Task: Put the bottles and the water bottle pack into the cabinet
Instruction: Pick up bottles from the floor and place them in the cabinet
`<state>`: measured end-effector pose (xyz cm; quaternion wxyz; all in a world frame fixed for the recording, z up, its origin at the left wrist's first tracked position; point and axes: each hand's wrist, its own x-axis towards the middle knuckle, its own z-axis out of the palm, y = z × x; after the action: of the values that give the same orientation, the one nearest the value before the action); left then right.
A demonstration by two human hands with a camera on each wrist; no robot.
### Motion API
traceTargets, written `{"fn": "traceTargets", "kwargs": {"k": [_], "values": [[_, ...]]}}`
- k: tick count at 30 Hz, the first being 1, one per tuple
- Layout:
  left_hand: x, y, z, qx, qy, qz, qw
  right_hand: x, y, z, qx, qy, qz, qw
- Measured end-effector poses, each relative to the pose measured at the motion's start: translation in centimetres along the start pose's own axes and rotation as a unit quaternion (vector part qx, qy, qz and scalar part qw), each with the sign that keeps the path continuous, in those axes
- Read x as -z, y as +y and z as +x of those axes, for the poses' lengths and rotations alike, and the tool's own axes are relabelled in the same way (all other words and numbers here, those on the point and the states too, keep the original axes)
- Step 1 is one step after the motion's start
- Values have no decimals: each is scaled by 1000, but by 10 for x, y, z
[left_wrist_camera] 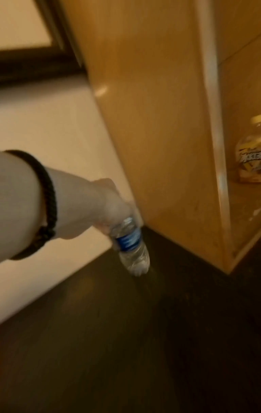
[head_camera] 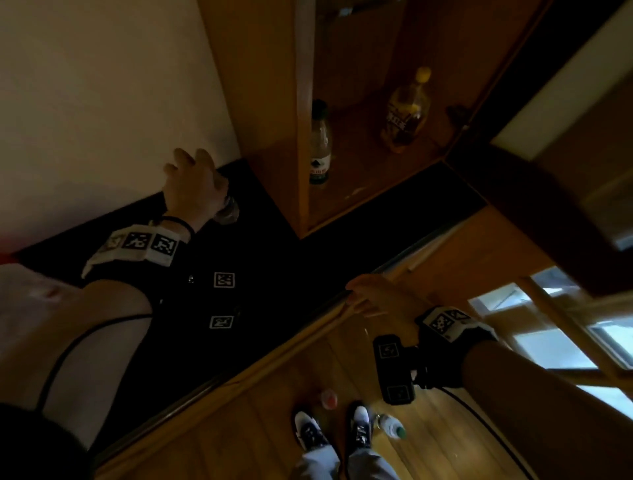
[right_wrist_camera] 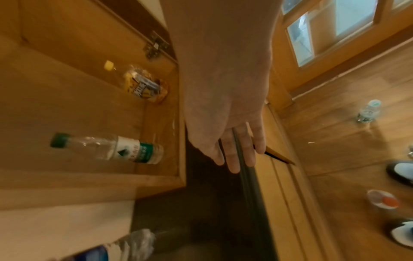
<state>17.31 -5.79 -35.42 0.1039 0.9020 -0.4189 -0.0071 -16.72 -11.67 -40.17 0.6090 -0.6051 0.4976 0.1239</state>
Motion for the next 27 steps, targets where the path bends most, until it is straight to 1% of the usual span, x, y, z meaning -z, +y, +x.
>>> {"fn": "traceTargets", "kwargs": {"k": [2,3,6,10,11,13,16,20,21,23,25,27], "values": [[-1,2,-18,17,-17,-49,998,-4,11,3,4,-17,-23,1000],[-2,4,-27,14,-23,-64,998,-6,17,6,3,-23,-30,999],[-3,10,-59,8,-19,-81,997,-10,29,13,3,-37,-60,997],[-9,13,-114,26,-22,-77,996,-13,47,18,-3,-90,-117,989],[-9,15,-129,31,-17,-80,996,-13,54,22,-7,-94,-122,988],[-5,21,-158,41,13,-86,995,-16,66,25,-9,-86,-141,986],[-2,26,-195,51,46,-106,992,-25,84,16,-6,-89,-182,979],[2,30,-235,32,71,-163,984,-42,101,7,-13,-118,-185,976],[5,33,-243,26,68,-173,982,-46,105,7,-16,-126,-184,975],[13,40,-260,-2,42,-175,984,-53,113,3,-19,-141,-193,971],[22,47,-278,-34,-3,-174,984,-59,118,-3,-17,-163,-202,966],[22,54,-298,-33,-56,-182,981,-65,121,-9,-26,-191,-197,961]]}}
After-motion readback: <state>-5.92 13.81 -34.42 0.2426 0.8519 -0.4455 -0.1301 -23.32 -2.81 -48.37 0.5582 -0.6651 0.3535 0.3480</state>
